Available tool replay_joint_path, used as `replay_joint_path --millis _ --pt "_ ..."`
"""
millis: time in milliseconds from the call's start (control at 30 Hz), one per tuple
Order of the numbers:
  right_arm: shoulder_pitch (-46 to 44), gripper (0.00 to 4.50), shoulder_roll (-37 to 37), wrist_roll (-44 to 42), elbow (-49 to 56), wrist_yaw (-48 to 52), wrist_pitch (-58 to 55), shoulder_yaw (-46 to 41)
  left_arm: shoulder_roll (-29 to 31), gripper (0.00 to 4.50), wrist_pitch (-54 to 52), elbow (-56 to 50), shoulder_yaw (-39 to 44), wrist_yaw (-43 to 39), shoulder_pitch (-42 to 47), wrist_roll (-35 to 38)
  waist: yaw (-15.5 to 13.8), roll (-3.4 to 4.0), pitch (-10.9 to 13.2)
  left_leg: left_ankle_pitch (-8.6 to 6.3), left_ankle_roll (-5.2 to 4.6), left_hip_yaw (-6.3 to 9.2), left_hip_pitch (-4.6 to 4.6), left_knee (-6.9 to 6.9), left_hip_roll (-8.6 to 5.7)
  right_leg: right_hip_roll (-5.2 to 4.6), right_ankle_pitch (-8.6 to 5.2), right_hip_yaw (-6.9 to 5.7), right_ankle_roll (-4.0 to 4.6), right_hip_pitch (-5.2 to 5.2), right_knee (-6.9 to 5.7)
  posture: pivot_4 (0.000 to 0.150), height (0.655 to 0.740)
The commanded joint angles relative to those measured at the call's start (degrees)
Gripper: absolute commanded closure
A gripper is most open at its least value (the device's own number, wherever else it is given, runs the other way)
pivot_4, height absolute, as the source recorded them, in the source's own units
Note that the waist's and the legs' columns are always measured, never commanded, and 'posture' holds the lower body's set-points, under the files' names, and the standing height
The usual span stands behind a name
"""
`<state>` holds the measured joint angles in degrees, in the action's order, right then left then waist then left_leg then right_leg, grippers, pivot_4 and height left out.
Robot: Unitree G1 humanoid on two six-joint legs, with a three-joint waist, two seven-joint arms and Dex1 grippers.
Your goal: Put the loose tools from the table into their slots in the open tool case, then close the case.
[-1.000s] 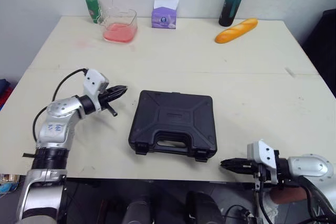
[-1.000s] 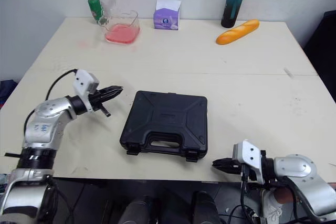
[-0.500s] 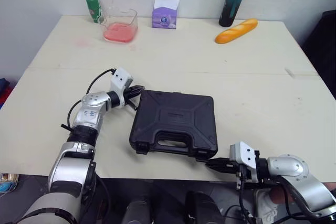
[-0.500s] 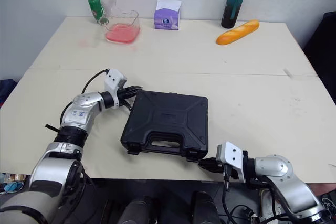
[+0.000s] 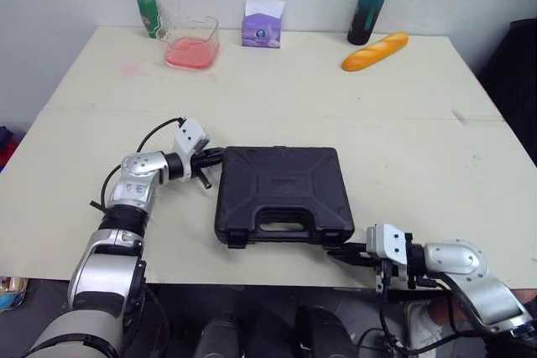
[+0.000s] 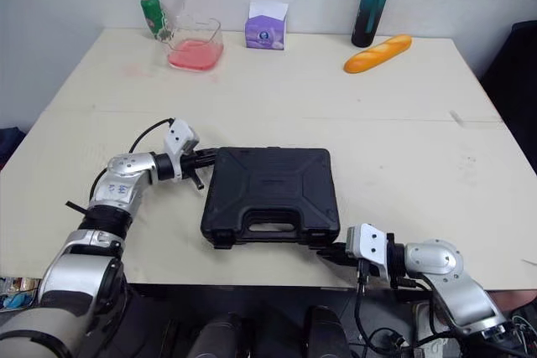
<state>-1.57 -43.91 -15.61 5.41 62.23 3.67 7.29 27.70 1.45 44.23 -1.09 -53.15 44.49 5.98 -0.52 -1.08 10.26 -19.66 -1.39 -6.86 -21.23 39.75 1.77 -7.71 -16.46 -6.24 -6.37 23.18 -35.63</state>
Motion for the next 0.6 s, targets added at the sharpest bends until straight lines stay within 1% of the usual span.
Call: replay_joint_path --millis 33,133,233,267,367,600 --pt "-2.00 4.50 -1.61 4.36 -7.91 -2.73 0.44 -2.70 0.64 4.42 -0.12 -7.18 0.01 -3.30 -3.22 1.73 -0.18 0.00 0.00 -0.01 -0.02 0.02 -0.01 0.04 0.00 -0.02 0.00 -0.01 0.00 -0.02 0.00 0.150 0.7400" --pt "-5.94 4.50 -2.33 5.47 -13.34 -2.17 2.82 -2.66 2.04 4.42 -3.38 -16.68 0.16 -4.54 -8.96 3.16 0.10 0.00 0.00 -0.06 -0.08 0.03 0.00 0.12 0.00 -0.07 0.01 0.00 -0.02 -0.07 0.01 0.150 0.7400" --pt "-7.95 4.50 -2.46 6.20 -16.32 -1.68 4.51 -2.36 2.37 4.42 -5.89 -21.66 0.32 -4.29 -11.63 3.83 -0.19 0.00 0.00 -0.09 -0.12 0.13 0.01 0.19 -0.03 -0.15 0.02 -0.07 -0.03 -0.19 0.03 0.150 0.7400" --pt "-9.86 4.50 -2.21 6.86 -18.58 -2.09 5.02 -2.31 2.86 4.42 -6.60 -24.71 0.23 -4.04 -13.73 3.71 -0.25 0.00 0.00 -0.09 -0.12 0.17 0.02 0.21 -0.02 -0.16 0.02 -0.10 -0.03 -0.23 0.04 0.150 0.7400" --pt "-14.02 4.50 -1.51 9.07 -23.90 -3.75 6.55 -1.94 3.52 4.42 -9.77 -31.26 0.76 -2.37 -18.16 3.91 0.40 0.01 0.00 -0.14 -0.14 0.16 0.07 0.20 -0.04 -0.24 0.02 -0.10 -0.03 -0.30 0.07 0.150 0.7400" --pt "-15.79 4.50 -0.30 9.89 -26.93 -6.44 7.09 -2.13 4.16 4.42 -14.33 -41.10 3.64 1.07 -24.65 6.03 0.75 0.02 0.00 -0.16 -0.11 0.30 0.08 0.20 -0.04 -0.64 0.02 -0.28 -0.02 -0.42 0.12 0.150 0.7400"
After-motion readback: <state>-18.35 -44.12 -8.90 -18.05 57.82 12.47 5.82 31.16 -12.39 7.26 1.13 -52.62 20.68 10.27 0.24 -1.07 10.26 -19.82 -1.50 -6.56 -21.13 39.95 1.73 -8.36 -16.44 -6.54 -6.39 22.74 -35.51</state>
